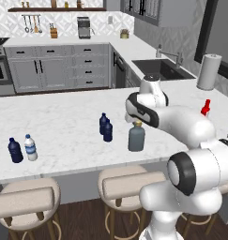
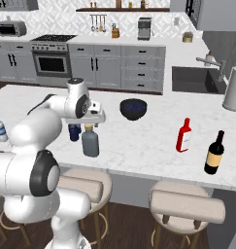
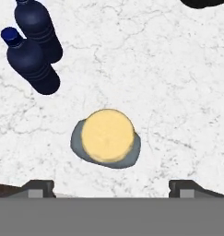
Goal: Move the plastic bottles in the middle to the plastics group, and the glass bottles in the middle to the glass group.
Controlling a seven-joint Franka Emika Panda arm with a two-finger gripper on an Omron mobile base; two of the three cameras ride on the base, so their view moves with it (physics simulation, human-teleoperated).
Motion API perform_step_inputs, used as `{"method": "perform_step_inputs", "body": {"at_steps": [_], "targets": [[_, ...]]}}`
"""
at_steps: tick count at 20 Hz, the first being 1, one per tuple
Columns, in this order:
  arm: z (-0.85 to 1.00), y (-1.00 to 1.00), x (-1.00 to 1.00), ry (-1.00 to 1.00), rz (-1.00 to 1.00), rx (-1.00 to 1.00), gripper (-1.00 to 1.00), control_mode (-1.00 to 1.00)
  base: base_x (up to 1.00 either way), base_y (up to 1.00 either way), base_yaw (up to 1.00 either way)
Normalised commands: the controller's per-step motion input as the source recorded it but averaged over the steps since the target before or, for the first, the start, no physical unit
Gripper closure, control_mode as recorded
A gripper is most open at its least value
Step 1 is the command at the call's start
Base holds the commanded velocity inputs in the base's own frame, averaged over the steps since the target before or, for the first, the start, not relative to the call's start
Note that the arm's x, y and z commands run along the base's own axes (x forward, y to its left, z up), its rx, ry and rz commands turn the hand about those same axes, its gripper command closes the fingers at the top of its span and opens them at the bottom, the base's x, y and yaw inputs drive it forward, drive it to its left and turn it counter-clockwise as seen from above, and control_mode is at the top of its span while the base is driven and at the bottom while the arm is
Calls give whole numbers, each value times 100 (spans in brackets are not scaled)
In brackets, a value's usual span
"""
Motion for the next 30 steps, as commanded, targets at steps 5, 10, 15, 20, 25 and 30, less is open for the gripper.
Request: {"method": "perform_step_inputs", "body": {"at_steps": [5,10,15,20,25,30], "targets": [[-18,0,45,5,0,7,-100,-100,0,0,0],[-16,1,19,0,0,0,-100,-100,0,0,0],[-8,2,-23,0,0,0,-100,-100,0,0,0],[-13,6,-20,0,0,-1,-100,-100,0,0,0],[-24,3,23,1,0,-1,-100,-100,0,0,0],[-12,0,22,-1,2,-1,-100,-100,0,0,0]]}}
